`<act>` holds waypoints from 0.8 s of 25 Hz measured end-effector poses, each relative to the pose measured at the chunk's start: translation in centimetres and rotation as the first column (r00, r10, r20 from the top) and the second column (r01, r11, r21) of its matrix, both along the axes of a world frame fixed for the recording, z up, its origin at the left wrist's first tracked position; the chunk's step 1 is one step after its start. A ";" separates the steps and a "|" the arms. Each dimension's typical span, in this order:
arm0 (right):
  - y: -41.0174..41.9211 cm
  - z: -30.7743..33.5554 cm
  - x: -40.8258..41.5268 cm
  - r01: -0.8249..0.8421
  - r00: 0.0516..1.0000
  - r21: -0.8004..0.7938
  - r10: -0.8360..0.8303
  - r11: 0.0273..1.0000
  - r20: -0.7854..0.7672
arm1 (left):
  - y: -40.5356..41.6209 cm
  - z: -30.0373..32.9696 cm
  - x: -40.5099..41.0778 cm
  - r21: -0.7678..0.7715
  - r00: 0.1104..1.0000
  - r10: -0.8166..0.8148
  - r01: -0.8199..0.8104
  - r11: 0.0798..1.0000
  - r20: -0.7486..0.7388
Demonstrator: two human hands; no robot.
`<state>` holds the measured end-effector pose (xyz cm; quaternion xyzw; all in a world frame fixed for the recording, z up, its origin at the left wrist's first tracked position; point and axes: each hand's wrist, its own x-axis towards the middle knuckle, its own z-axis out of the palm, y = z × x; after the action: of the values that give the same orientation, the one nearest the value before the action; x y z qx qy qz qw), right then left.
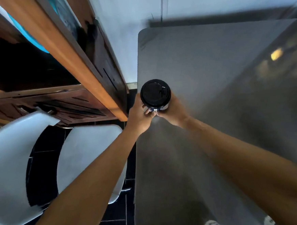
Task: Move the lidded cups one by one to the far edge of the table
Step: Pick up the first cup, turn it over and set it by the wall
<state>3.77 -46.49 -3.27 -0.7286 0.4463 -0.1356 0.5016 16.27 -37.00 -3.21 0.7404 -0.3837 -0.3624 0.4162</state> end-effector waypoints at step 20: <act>2.9 1.2 -4.4 -0.046 0.916 0.104 0.084 0.994 -0.392 | 5.9 -0.5 -0.2 0.345 0.987 0.140 -0.107 0.932 -0.073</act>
<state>-0.68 -43.54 -2.06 -0.7314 0.5198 0.0520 0.4384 16.03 -31.09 -3.73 0.8055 -0.2475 -0.4315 0.3221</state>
